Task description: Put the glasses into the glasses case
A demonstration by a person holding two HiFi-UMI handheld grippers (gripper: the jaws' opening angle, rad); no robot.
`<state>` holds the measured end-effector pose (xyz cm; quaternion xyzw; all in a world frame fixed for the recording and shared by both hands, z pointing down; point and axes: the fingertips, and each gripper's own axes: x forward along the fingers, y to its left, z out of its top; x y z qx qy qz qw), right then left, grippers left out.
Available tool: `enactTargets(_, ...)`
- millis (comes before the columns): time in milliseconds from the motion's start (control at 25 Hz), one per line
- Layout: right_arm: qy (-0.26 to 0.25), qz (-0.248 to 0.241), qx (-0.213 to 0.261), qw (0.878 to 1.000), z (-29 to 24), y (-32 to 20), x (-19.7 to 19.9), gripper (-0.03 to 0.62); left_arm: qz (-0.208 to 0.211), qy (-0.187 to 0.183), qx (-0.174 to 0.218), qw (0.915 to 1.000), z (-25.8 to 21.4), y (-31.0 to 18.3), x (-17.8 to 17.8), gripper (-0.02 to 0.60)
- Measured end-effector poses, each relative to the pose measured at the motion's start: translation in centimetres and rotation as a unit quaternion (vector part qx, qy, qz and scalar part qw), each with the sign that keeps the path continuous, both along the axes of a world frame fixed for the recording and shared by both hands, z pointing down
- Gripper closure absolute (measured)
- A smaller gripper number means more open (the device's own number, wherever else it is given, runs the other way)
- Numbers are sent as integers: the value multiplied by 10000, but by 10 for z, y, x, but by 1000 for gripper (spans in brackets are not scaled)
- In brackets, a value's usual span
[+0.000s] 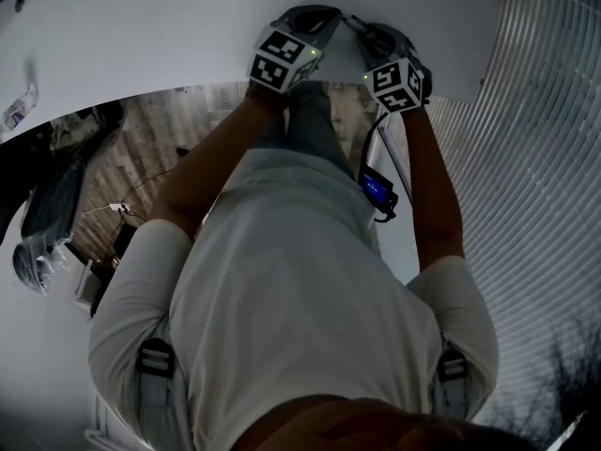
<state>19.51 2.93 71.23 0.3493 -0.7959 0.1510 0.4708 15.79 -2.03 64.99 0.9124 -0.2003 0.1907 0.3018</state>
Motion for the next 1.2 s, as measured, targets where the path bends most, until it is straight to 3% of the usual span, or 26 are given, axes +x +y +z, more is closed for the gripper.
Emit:
enactTargets(400, -59, 126, 210, 9997, -37, 0, -5, 479, -88, 57, 91, 9999, -30, 0, -15, 580)
enactTargets(800, -147, -63, 709, 9974, -127, -16, -31, 479, -302, 214, 421, 9984, -94, -9, -37, 580)
enactTargets(1200, -321, -448, 936, 9941, -145, -63, -51, 479, -712, 158, 647, 9952, -111, -51, -58, 580)
